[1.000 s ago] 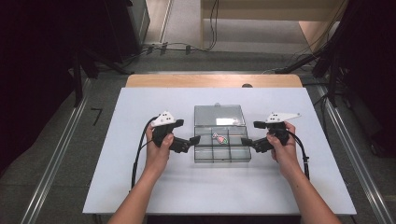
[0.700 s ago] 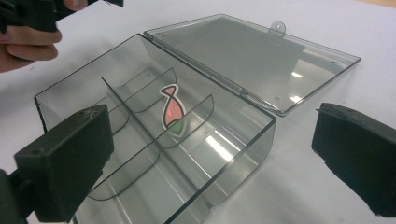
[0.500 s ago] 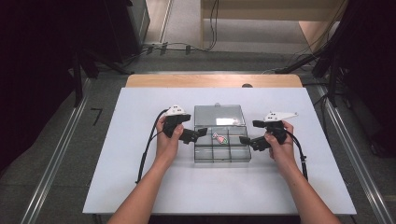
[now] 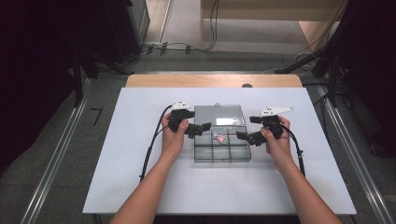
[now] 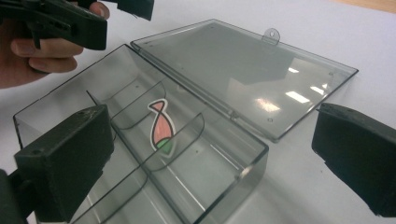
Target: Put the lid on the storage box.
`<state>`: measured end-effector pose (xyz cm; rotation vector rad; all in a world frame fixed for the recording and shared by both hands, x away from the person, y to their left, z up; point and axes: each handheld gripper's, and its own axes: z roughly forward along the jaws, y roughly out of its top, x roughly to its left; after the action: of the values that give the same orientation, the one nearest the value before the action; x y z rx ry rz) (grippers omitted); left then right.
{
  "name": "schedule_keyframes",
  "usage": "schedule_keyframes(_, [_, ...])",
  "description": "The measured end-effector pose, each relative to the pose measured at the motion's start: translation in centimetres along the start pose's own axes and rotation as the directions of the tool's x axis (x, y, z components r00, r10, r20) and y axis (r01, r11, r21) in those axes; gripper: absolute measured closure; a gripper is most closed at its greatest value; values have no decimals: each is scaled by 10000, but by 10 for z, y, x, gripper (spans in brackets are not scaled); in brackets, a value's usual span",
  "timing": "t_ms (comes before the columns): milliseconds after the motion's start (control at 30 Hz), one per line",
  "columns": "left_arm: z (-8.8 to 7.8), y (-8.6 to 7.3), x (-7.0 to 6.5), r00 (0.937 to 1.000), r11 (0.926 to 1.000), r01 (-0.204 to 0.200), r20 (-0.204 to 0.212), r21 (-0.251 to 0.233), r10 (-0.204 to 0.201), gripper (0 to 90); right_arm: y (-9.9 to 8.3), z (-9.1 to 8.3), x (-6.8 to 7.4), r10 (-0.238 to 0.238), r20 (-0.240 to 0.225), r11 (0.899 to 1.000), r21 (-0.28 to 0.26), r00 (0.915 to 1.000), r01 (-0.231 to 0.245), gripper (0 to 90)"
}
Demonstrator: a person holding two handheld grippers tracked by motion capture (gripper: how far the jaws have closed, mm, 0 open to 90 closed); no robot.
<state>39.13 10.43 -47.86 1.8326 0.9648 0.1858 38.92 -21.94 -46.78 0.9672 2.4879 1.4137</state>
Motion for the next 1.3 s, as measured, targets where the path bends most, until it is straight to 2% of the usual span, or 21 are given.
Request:
schedule_keyframes(133, [7, -1, 4, 9999, 9996, 126, -57, 243, -125, 57, 5, 5, -2, 48, -10, 10000, 60, 10000, -48, 0])
schedule_keyframes(233, [10, -1, 7, 9992, 9988, 389, -143, 305, -385, 75, 7, 9, -5, 128, -3, 9999, 103, 9999, -128, 0])
schedule_keyframes(500, [16, 1, 8, 9971, 9965, 736, -223, 399, -727, 120, 10, 19, -16, 687, -147, 9973, 284, 9975, -682, 0])
schedule_keyframes(633, [17, 3, 8, 9957, 9950, 890, -287, 464, -877, 126, 11, 22, -23, 1014, -98, 9946, 242, 9948, -1011, 0])
schedule_keyframes(767, [18, 3, 10, 9935, 9931, 1111, -302, 363, -1100, 126, 12, 25, -27, 1111, -12, 9934, 296, 9938, -1110, 0])
schedule_keyframes(900, [17, 4, 11, 9924, 9925, 1169, -439, 364, -1153, 140, 15, 28, -31, 1197, 56, 9921, 368, 9928, -1199, 0])
schedule_keyframes(1100, [15, 5, 15, 9887, 9893, 1412, -566, 366, -1390, 161, 16, 32, -37, 1691, 70, 9853, 241, 9856, -1692, 20])
schedule_keyframes(1300, [13, 2, 19, 9857, 9848, 1583, -692, 711, -1534, 163, 13, 40, -39, 1870, 193, 9805, 583, 9822, -1879, 21])
